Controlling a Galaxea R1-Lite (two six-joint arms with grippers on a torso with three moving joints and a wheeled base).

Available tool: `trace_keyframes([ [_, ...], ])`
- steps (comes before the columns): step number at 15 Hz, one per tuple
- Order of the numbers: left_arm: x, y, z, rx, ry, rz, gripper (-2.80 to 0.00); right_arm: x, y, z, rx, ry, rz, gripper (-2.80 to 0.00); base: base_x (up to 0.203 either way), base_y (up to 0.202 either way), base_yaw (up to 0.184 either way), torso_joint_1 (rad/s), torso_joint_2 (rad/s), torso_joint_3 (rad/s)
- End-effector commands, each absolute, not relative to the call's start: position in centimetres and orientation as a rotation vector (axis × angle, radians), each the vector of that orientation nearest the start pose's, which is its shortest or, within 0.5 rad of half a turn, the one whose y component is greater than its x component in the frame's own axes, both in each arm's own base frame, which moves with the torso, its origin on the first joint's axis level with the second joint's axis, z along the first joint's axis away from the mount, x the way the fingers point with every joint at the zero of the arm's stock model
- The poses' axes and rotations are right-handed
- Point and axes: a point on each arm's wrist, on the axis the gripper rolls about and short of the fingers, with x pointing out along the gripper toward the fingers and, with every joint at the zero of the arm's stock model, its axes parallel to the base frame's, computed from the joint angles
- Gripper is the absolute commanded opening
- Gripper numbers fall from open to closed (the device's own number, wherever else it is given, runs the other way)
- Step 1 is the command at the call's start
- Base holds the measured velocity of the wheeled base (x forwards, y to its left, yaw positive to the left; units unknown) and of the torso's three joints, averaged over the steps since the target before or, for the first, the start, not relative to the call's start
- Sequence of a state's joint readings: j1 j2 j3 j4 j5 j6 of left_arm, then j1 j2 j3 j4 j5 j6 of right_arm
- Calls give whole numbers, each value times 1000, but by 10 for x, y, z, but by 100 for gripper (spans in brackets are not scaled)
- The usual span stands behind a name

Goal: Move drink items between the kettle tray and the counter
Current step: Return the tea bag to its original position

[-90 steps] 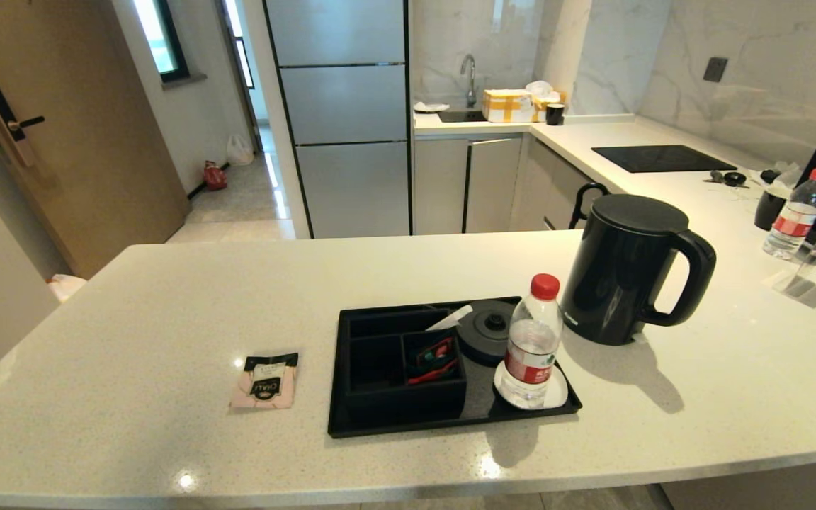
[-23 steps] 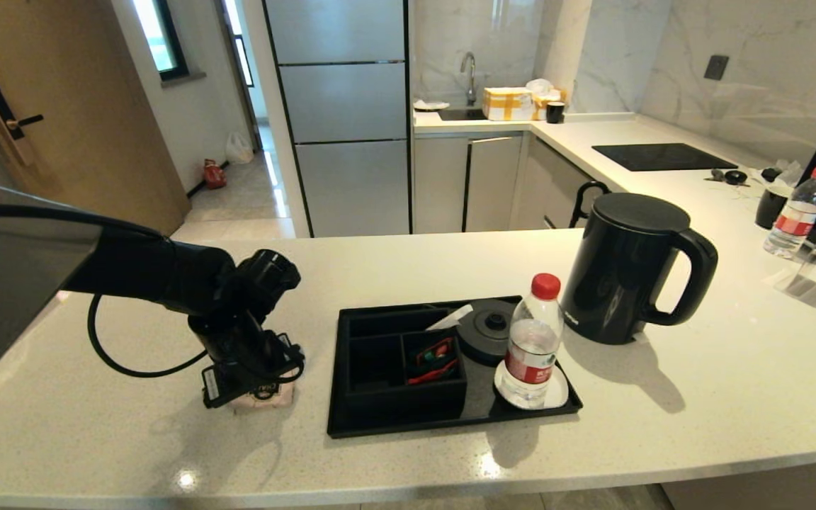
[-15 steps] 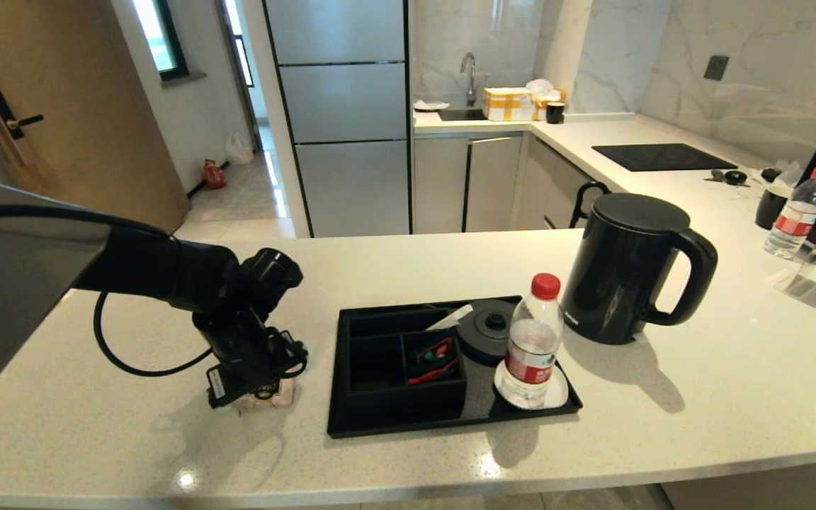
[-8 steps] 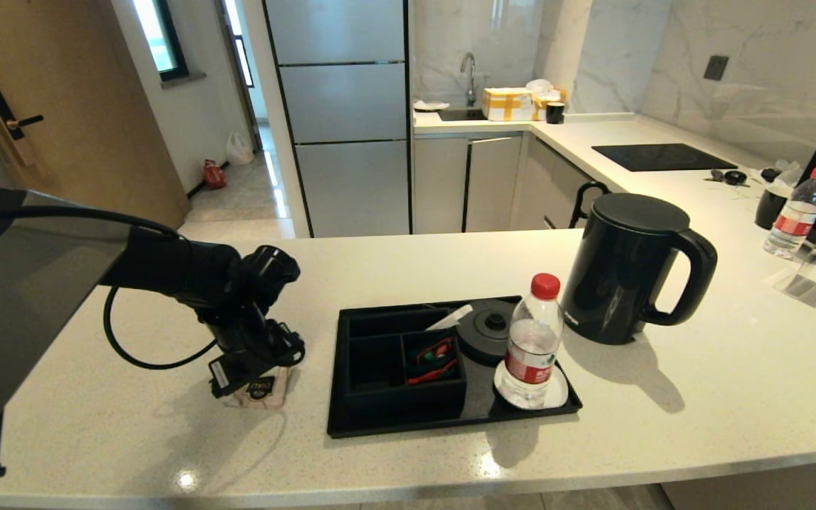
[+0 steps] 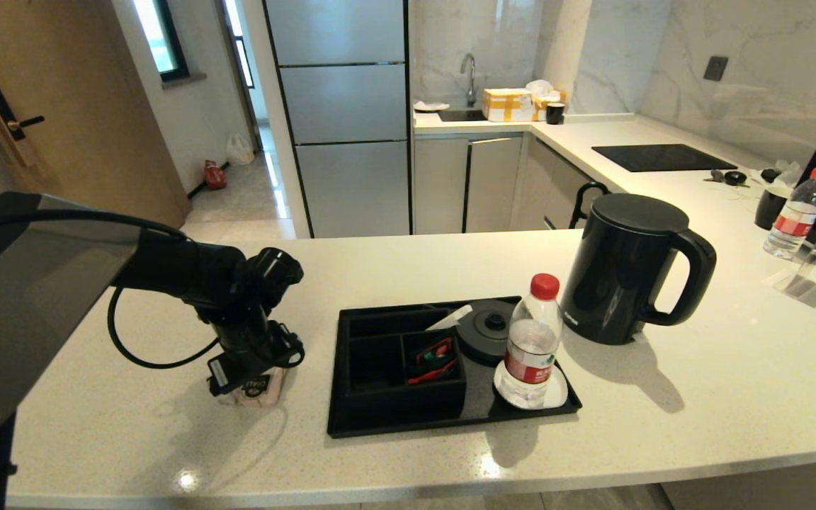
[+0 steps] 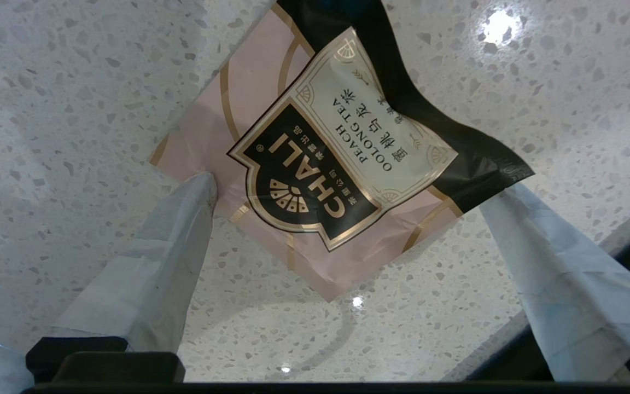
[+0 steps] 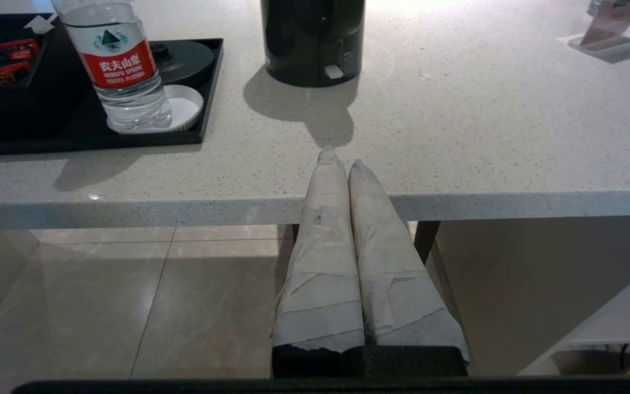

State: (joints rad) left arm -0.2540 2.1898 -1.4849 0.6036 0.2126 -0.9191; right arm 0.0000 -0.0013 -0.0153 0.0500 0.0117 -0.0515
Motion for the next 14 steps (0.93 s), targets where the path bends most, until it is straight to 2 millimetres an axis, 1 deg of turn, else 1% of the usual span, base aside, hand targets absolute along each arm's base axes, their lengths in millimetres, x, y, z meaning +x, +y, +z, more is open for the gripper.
trace_keyframes([
  [1, 372, -92, 86, -488, 1176, 545, 0, -24, 0, 75, -52, 35, 13, -280, 0, 0, 0, 0, 0, 0],
  [2, 372, -92, 86, -488, 1176, 545, 0, -24, 0, 75, -52, 35, 13, -280, 0, 0, 0, 0, 0, 0],
  [3, 372, -92, 86, -488, 1176, 545, -280, -24, 0, 75, -52, 35, 13, -280, 0, 0, 0, 0, 0, 0],
  [6, 372, -92, 86, -488, 1176, 545, -280, -24, 0, 75, -52, 35, 13, -280, 0, 0, 0, 0, 0, 0],
  [8, 376, -92, 79, -452, 1164, 579, -280, -24, 0, 75, -52, 35, 13, -280, 0, 0, 0, 0, 0, 0],
  [14, 375, -92, 78, -449, 1172, 578, -280, -24, 0, 75, -52, 35, 13, -280, 0, 0, 0, 0, 0, 0],
])
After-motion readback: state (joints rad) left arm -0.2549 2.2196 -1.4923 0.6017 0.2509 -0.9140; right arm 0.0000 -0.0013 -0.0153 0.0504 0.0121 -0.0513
